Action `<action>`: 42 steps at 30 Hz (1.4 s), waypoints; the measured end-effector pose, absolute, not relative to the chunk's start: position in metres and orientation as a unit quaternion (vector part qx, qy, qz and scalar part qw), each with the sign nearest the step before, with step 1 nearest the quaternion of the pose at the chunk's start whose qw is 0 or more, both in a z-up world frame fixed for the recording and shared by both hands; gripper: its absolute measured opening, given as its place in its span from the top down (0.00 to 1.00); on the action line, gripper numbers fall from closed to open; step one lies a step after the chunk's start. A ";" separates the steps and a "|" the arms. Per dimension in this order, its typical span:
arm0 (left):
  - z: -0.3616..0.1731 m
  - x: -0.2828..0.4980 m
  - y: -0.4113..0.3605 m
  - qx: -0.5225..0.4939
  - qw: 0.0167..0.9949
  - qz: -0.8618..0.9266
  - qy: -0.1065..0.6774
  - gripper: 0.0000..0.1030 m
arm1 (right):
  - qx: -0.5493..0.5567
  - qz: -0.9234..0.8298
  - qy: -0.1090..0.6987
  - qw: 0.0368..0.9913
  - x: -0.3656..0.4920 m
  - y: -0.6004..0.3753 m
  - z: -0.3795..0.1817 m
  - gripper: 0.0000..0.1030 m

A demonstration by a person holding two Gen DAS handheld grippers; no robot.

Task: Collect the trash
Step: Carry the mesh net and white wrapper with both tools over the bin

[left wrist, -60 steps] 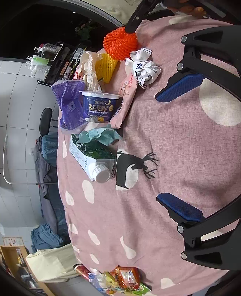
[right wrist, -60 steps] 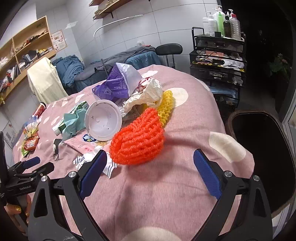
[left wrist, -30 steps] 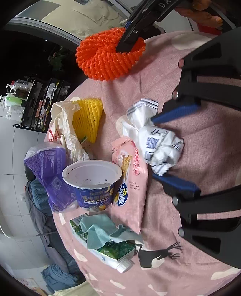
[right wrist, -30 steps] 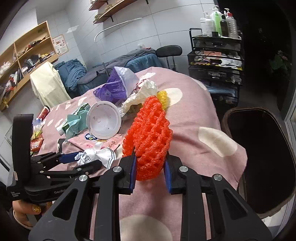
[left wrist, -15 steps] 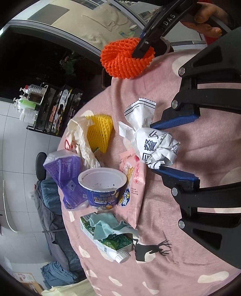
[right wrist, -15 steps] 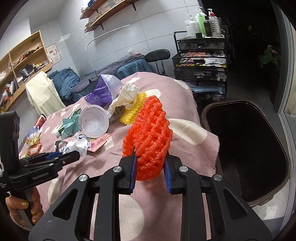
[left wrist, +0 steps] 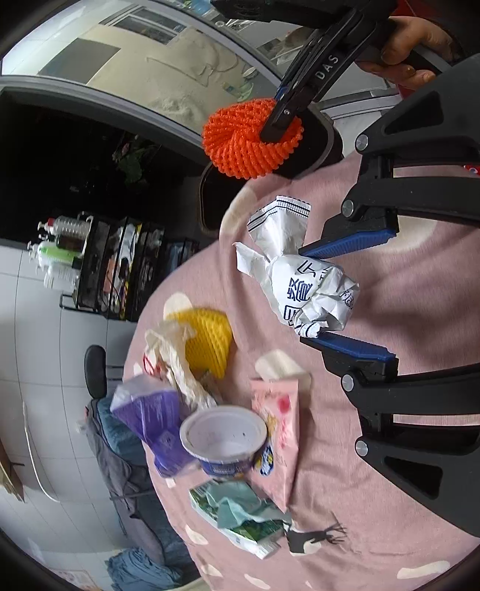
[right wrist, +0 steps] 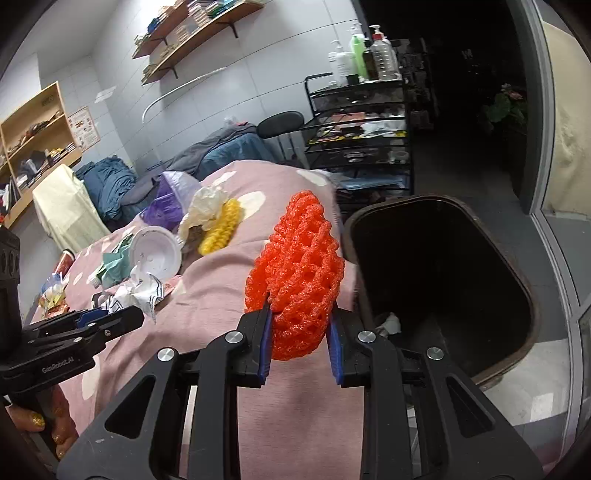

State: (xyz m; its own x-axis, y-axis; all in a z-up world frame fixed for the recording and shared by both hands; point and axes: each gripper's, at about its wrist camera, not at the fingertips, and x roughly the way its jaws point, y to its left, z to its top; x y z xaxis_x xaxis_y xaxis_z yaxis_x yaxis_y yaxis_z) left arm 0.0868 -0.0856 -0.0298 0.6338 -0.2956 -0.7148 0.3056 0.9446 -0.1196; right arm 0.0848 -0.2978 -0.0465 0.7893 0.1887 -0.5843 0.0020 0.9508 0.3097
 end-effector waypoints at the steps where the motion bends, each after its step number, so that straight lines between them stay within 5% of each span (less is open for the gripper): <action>1: -0.030 0.086 -0.091 0.010 0.903 -0.172 0.393 0.60 | 0.150 0.046 0.320 0.934 0.085 -0.303 -0.047 0.75; 26: -0.045 0.089 -0.169 0.057 0.880 -0.240 0.407 0.60 | 0.157 -0.071 0.376 0.910 0.116 -0.387 -0.104 0.75; 32: -0.050 0.092 -0.177 0.059 0.874 -0.245 0.416 0.60 | 0.186 -0.079 0.370 0.907 0.115 -0.393 -0.112 0.38; 42: -0.055 0.100 -0.197 0.065 0.864 -0.260 0.427 0.60 | 0.201 -0.097 0.347 0.911 0.095 -0.400 -0.103 0.26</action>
